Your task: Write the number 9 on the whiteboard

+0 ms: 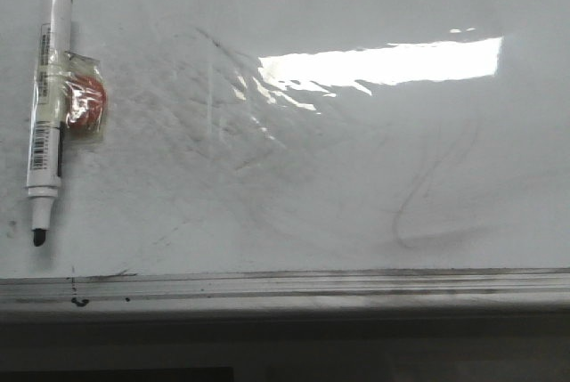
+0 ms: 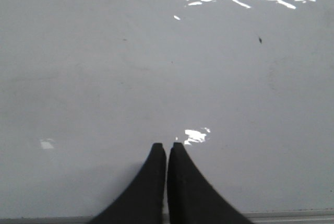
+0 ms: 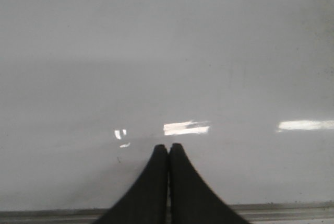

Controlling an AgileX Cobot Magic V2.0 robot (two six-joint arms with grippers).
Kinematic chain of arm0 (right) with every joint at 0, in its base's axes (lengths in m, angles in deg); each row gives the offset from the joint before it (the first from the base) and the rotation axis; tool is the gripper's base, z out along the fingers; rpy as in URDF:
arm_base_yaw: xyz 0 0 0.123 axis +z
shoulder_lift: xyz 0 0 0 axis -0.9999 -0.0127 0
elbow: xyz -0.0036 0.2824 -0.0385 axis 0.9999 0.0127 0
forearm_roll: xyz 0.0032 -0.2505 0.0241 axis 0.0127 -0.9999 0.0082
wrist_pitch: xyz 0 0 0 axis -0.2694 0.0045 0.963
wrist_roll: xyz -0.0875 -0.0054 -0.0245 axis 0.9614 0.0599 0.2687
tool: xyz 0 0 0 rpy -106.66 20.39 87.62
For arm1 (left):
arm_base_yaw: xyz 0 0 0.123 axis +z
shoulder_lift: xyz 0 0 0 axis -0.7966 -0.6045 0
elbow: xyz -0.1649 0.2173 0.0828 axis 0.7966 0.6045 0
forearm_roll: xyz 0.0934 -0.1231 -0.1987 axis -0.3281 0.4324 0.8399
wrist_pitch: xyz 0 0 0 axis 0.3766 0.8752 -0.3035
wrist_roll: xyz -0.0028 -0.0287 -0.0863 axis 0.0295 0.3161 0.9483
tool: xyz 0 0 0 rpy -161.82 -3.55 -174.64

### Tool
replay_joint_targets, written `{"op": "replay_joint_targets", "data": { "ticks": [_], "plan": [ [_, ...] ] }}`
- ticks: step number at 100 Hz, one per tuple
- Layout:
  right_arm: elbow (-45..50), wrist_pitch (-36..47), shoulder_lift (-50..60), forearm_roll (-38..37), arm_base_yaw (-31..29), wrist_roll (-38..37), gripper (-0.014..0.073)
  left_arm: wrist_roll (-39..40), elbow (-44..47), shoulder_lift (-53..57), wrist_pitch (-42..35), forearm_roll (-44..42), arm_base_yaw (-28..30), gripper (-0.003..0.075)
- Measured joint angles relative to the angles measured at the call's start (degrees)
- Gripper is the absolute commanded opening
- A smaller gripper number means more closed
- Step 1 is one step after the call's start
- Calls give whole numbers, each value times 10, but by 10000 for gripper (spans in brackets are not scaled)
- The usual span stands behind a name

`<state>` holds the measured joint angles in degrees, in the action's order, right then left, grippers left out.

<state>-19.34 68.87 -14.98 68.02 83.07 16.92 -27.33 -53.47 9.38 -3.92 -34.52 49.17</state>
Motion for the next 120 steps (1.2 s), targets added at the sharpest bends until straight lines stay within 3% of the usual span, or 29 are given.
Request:
{"op": "replay_joint_targets", "data": {
  "ticks": [120],
  "plan": [
    [0, 5, 0, 0, 0, 0, -63, 0, 0, 0, -12, -1, 0, -20]
  ]
}}
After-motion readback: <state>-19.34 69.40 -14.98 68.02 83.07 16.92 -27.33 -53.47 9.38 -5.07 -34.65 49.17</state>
